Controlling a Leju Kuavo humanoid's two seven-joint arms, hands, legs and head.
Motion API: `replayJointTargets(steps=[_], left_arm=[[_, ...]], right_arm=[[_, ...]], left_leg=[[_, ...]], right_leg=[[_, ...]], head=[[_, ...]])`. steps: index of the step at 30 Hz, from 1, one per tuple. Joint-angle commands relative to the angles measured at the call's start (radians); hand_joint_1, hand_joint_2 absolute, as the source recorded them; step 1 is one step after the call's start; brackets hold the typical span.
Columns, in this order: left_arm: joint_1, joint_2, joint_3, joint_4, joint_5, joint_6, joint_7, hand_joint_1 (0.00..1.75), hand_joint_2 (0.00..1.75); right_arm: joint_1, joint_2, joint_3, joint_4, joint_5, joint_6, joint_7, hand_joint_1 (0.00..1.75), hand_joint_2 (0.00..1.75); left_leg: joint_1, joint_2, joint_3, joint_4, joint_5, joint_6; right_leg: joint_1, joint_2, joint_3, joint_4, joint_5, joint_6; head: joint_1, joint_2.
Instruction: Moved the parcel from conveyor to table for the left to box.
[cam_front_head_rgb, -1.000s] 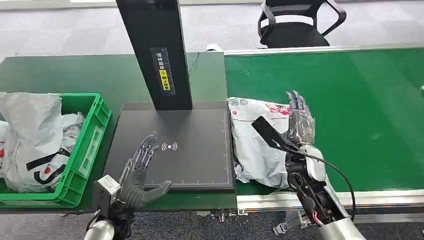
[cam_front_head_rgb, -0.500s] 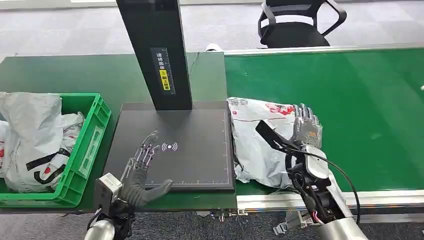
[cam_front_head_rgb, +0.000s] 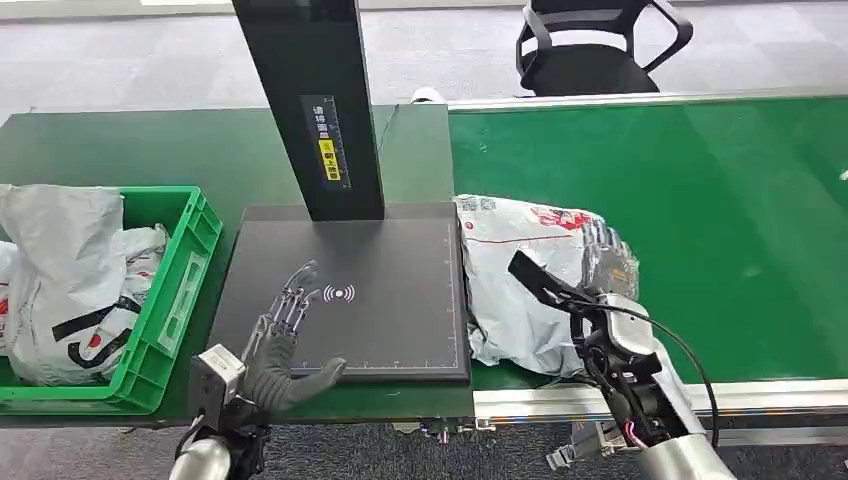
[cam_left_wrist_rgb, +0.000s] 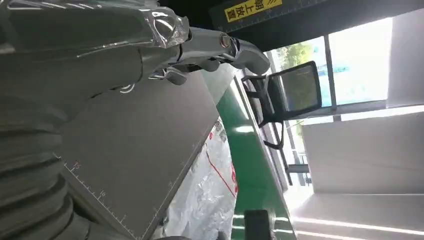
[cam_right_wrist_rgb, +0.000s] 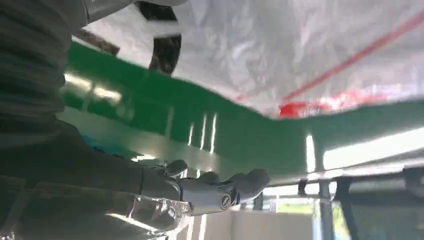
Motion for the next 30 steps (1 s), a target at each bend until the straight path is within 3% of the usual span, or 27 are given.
replayJointTargets(steps=[1, 5, 19, 21, 22, 30], left_arm=[[-0.074, -0.01, -0.008, 0.094, -0.001, -0.024, 0.012, 0.0, 1.75], [-0.08, -0.006, -0.005, 0.11, 0.007, -0.021, 0.004, 0.0, 1.75], [-0.072, -0.014, -0.001, 0.106, -0.008, -0.016, -0.001, 0.0, 1.75], [-0.071, -0.014, 0.001, 0.105, -0.008, -0.015, -0.001, 0.0, 1.75], [-0.069, -0.013, 0.001, 0.104, -0.008, -0.015, -0.001, 0.0, 1.75], [-0.064, -0.014, 0.006, 0.096, -0.008, -0.014, -0.002, 0.0, 1.75]], right_arm=[[-0.071, -0.02, 0.101, 0.21, -0.069, 0.184, -0.164, 0.0, 1.75], [-0.069, -0.02, 0.148, 0.208, -0.125, 0.243, -0.255, 0.0, 1.75], [-0.085, -0.039, 0.18, 0.219, -0.197, 0.255, -0.21, 0.02, 1.75], [-0.085, -0.043, 0.187, 0.223, -0.2, 0.254, -0.212, 1.62, 1.75], [-0.087, -0.042, 0.189, 0.224, -0.202, 0.256, -0.214, 1.75, 1.75], [-0.091, -0.041, 0.196, 0.226, -0.209, 0.262, -0.216, 1.75, 1.75]], left_leg=[[0.0, -0.001, 0.001, -0.001, 0.001, 0.002], [0.0, -0.001, 0.001, -0.001, 0.001, 0.002], [-0.001, -0.001, 0.001, -0.001, 0.001, 0.003], [0.0, -0.001, 0.001, -0.002, 0.001, 0.003], [-0.001, -0.001, 0.001, -0.001, 0.001, 0.002], [0.0, -0.001, 0.001, -0.001, 0.0, 0.002]], right_leg=[[0.0, -0.001, 0.001, -0.001, 0.001, -0.002], [0.0, -0.001, 0.001, -0.001, 0.001, -0.003], [0.0, -0.001, 0.001, -0.002, 0.002, -0.003], [0.001, -0.001, 0.001, -0.002, 0.002, -0.004], [0.0, -0.001, 0.001, -0.001, 0.001, -0.003], [0.0, -0.001, 0.001, -0.001, 0.001, -0.002]], head=[[0.0, 0.0], [0.0, 0.0], [0.0, 0.0], [0.0, 0.0], [0.0, 0.0], [0.0, 0.0]])
